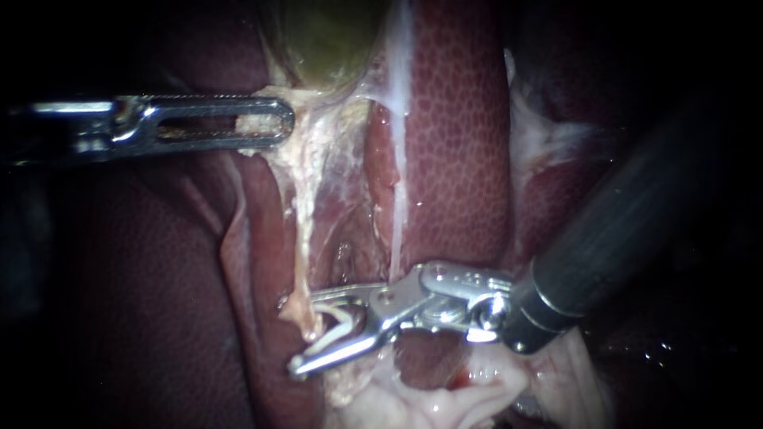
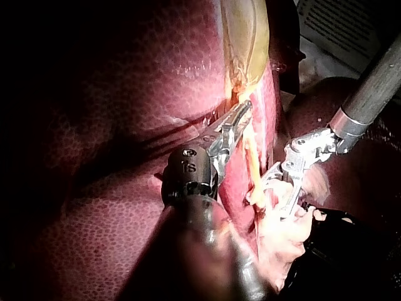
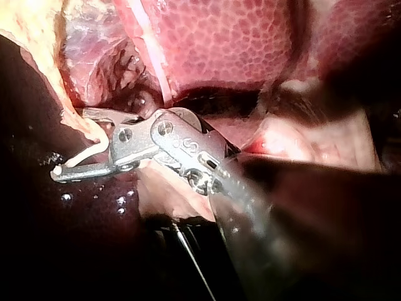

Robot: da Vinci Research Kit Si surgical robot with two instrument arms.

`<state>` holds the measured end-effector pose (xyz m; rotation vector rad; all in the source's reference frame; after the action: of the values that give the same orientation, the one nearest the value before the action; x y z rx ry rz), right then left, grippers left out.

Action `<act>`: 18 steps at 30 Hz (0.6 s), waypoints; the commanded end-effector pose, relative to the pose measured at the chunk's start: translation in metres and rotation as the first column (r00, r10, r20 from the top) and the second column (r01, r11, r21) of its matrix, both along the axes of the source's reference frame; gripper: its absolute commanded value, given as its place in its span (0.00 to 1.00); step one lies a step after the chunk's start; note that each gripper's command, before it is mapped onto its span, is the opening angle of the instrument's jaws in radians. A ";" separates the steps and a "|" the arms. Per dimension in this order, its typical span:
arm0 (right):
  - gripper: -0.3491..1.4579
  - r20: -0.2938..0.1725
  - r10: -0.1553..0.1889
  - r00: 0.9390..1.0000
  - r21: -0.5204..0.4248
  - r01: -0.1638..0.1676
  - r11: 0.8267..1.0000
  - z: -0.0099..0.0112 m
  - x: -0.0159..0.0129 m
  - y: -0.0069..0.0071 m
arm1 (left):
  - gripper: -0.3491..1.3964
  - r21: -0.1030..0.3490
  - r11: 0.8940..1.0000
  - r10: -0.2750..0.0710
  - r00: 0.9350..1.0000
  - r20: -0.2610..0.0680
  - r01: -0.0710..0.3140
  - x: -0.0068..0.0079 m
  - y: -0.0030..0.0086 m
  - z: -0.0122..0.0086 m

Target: Clipping first clip left tube

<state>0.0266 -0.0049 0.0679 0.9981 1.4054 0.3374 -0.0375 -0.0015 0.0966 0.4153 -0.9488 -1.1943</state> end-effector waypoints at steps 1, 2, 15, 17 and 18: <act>0.52 -0.005 0.004 1.000 0.002 -0.004 1.000 -0.0003 0.0000 0.0003 | 0.00 0.000 1.000 0.000 1.000 0.000 0.000 0.0000 0.0000 0.0000; 0.52 -0.008 0.006 1.000 0.004 -0.006 1.000 -0.0005 0.0001 0.0005 | 0.00 0.000 1.000 0.000 1.000 0.000 0.000 0.0000 0.0000 0.0000; 0.52 -0.018 0.012 1.000 0.010 -0.012 1.000 -0.0006 0.0001 0.0008 | 0.00 0.000 1.000 0.000 1.000 0.000 0.000 0.0000 0.0000 0.0000; 0.52 -0.018 0.012 1.000 0.008 -0.011 1.000 -0.0003 0.0002 0.0007 | 0.00 0.000 1.000 0.000 1.000 0.000 0.000 0.0000 0.0000 0.0000; 0.52 -0.017 0.011 1.000 0.006 -0.011 1.000 0.0000 0.0003 0.0005 | 0.00 0.000 1.000 0.000 1.000 0.000 0.000 0.0000 0.0000 0.0000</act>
<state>0.0270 -0.0045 0.0680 1.0001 1.4271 0.3412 -0.0375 -0.0015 0.0966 0.4151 -0.9488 -1.1944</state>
